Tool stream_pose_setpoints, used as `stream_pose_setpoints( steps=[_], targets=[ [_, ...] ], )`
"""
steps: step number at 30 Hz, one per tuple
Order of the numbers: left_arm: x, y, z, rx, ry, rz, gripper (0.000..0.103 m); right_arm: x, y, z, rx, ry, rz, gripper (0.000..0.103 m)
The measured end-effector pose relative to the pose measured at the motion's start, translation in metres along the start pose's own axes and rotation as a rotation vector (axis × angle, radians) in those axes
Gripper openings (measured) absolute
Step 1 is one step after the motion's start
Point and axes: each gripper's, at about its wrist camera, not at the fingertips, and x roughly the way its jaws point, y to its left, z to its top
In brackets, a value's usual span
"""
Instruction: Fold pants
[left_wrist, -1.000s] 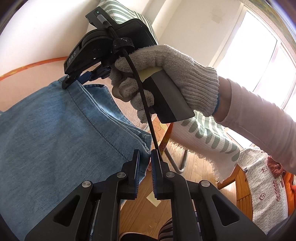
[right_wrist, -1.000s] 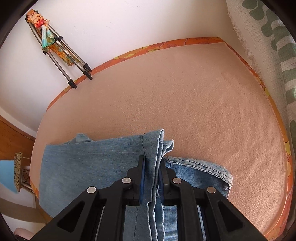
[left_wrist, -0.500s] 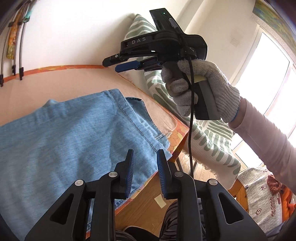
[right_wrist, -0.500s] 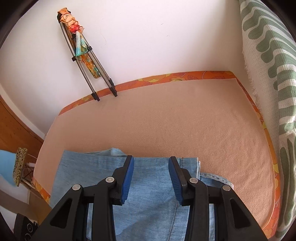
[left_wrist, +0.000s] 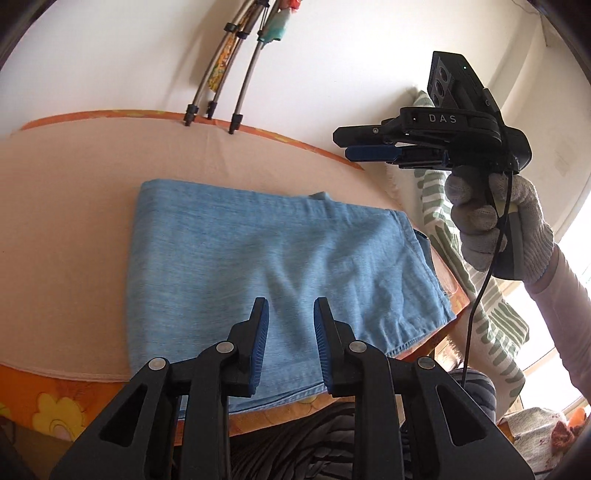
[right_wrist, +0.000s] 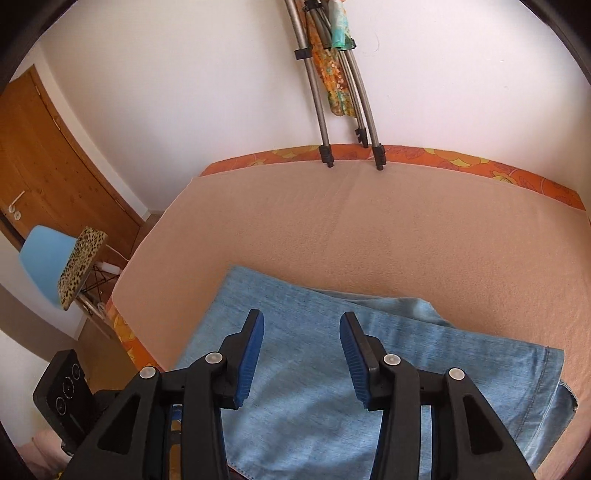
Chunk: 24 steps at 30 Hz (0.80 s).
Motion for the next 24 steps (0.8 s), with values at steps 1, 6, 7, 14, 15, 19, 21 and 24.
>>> stream_pose_setpoints(
  steps=[1, 6, 7, 14, 15, 19, 21, 24],
  targets=[
    [-0.002, 0.008, -0.001, -0.020, -0.006, 0.009, 0.023, 0.009, 0.012, 0.001, -0.020, 0.014, 0.008, 0.046],
    [-0.003, 0.036, -0.007, -0.084, -0.011, 0.034, 0.023, 0.062, 0.063, 0.006, -0.080, 0.090, 0.035, 0.046],
    [-0.003, 0.040, -0.008, -0.090, -0.010, 0.039, 0.023, 0.074, 0.072, 0.006, -0.084, 0.110, 0.046, 0.046],
    [0.001, 0.062, -0.019, -0.107, 0.008, 0.075, 0.023, 0.146, 0.112, 0.002, -0.116, 0.228, 0.007, 0.046],
    [0.002, 0.063, -0.021, -0.106, 0.013, 0.079, 0.023, 0.153, 0.114, 0.002, -0.113, 0.244, 0.002, 0.046],
    [0.004, 0.065, -0.028, -0.097, 0.023, 0.076, 0.023, 0.179, 0.125, 0.005, -0.121, 0.297, -0.043, 0.046],
    [0.003, 0.065, -0.029, -0.095, 0.019, 0.072, 0.023, 0.188, 0.129, 0.007, -0.126, 0.314, -0.066, 0.046],
    [0.000, 0.068, -0.030, -0.103, 0.013, 0.057, 0.023, 0.204, 0.133, 0.011, -0.115, 0.355, -0.094, 0.046]
  ],
)
